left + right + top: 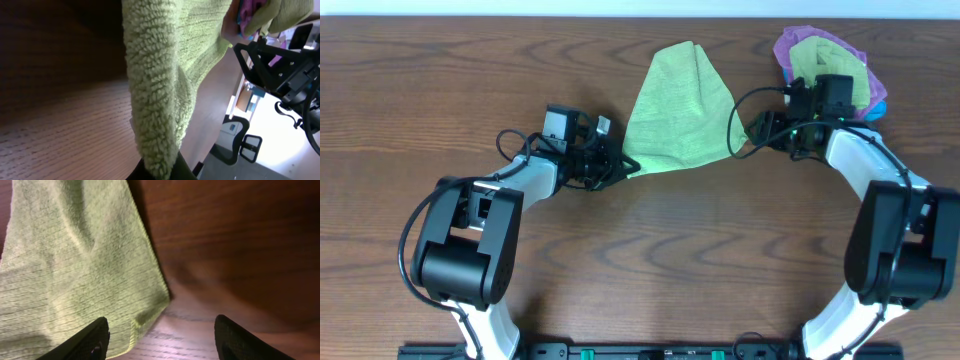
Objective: Fold the cloth
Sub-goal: 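Hold the towel corners with both grippers, stretching it between them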
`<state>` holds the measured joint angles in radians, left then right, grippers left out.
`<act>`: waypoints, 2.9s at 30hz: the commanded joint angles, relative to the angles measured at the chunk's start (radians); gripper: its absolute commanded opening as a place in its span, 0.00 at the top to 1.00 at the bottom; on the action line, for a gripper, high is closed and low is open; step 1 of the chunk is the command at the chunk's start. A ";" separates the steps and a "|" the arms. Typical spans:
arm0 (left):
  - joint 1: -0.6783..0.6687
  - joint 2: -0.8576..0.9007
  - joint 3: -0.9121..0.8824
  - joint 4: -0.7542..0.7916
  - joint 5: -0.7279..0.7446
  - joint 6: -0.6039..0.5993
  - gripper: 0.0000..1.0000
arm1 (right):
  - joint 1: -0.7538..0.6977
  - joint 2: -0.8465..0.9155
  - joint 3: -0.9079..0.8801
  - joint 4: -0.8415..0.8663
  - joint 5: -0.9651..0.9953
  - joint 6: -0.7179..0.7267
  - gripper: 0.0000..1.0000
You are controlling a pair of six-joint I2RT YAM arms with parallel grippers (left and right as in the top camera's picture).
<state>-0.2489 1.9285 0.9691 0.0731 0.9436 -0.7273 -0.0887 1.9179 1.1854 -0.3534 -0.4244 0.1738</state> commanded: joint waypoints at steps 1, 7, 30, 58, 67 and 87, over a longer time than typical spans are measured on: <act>0.005 -0.022 -0.003 -0.011 0.014 0.049 0.94 | 0.033 -0.001 -0.008 0.006 -0.044 0.059 0.32; 0.008 -0.022 -0.003 -0.019 0.004 0.055 0.94 | 0.086 -0.001 -0.009 0.024 0.012 0.111 0.31; -0.094 -0.019 -0.005 -0.122 -0.296 0.054 0.73 | 0.088 -0.001 -0.009 0.022 0.027 0.148 0.30; -0.102 -0.030 -0.003 0.029 -0.323 0.025 0.94 | 0.083 0.051 -0.011 0.006 0.029 0.127 0.26; -0.074 -0.032 -0.003 0.029 -0.294 0.025 0.94 | 0.084 0.132 -0.011 0.110 0.001 0.224 0.37; -0.018 -0.041 0.006 0.027 -0.224 0.024 0.94 | 0.120 0.145 -0.008 0.120 -0.142 0.220 0.99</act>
<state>-0.2878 1.9003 0.9695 0.1055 0.6800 -0.7063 0.0257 2.0510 1.1896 -0.2489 -0.5228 0.4026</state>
